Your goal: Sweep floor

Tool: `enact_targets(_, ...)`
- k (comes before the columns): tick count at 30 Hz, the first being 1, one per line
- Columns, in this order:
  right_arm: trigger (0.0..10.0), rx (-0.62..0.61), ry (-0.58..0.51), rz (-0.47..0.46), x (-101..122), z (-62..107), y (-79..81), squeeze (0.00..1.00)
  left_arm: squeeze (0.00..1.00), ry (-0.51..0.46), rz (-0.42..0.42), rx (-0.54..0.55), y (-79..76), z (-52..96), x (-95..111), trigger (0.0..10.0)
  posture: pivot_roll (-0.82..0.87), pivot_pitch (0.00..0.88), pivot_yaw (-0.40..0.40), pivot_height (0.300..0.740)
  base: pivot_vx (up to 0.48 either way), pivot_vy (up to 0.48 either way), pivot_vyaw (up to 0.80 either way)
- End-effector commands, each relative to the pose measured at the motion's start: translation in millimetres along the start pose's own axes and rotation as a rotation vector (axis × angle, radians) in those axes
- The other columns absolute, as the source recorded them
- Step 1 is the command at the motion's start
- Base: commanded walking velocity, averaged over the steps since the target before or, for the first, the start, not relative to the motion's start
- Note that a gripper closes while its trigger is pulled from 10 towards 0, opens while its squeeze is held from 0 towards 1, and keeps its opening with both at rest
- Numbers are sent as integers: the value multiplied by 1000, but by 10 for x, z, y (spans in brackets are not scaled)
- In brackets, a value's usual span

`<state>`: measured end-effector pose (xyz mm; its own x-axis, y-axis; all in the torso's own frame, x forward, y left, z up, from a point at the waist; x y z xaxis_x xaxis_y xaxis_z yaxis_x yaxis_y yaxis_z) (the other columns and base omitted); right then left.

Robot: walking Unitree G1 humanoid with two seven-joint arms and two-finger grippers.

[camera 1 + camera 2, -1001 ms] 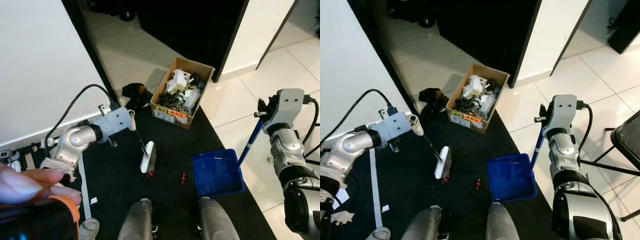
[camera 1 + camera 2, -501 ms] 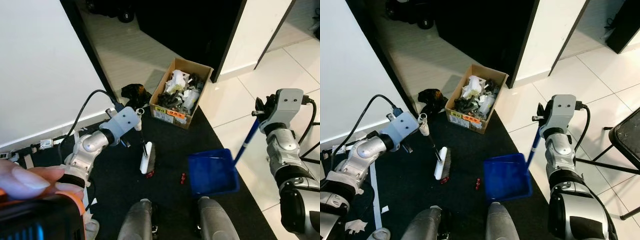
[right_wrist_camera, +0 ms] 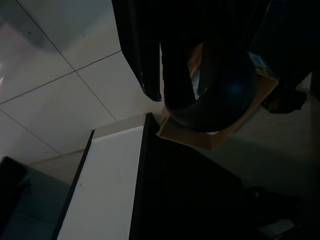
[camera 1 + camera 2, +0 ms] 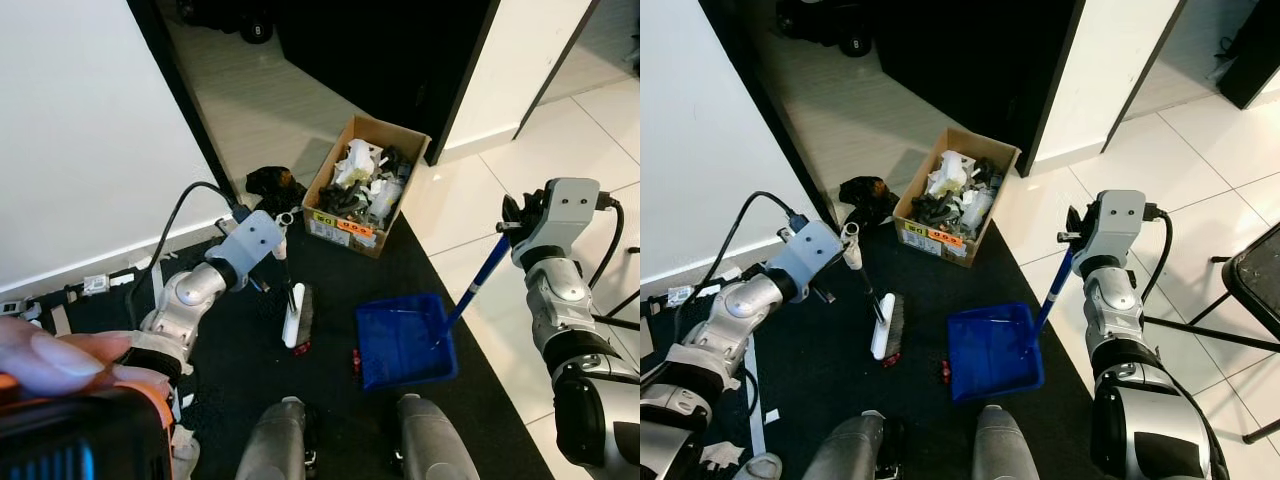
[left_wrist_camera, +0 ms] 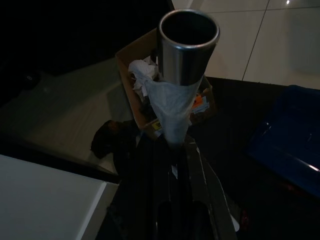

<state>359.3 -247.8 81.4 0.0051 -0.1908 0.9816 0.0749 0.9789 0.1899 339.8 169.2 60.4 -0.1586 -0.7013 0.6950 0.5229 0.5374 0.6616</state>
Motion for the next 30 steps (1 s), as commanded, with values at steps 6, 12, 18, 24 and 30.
enact_targets(6,10000,17,-12,-1,47,-30,40,0,0,77,61,-34,-186,9,-151,10000,-6,109,2,740,0,0,0)
enact_targets(12,10000,19,-12,3,53,-27,27,0,0,58,67,10,-135,21,-139,10000,-11,99,0,740,0,0,0)
enact_targets(18,10000,18,-13,5,64,-27,11,0,0,-142,85,23,8,143,48,10000,-12,102,-4,740,0,0,0)
enact_targets(24,10000,18,-13,4,73,-31,3,0,0,-198,-4,-9,199,290,61,10000,-9,106,-12,740,0,0,0)
enact_targets(30,10000,23,-11,3,77,-40,16,0,0,-199,-90,-157,166,382,30,10000,-9,107,-17,740,0,0,0)
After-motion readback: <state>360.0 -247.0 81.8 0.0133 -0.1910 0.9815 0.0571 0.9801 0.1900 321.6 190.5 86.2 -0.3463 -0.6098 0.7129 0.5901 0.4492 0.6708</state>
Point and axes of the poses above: a point about 5 cm out from each wrist's last joint towards the gripper, its own z axis pointing back from the gripper into the wrist, its own x axis along the axis of the wrist's last joint, y = z × x, the point moved 3 cm from there along -z, pointing out of the wrist towards the gripper, and after that the axes turned 13 degrees about -z, right-handed, at the moved point
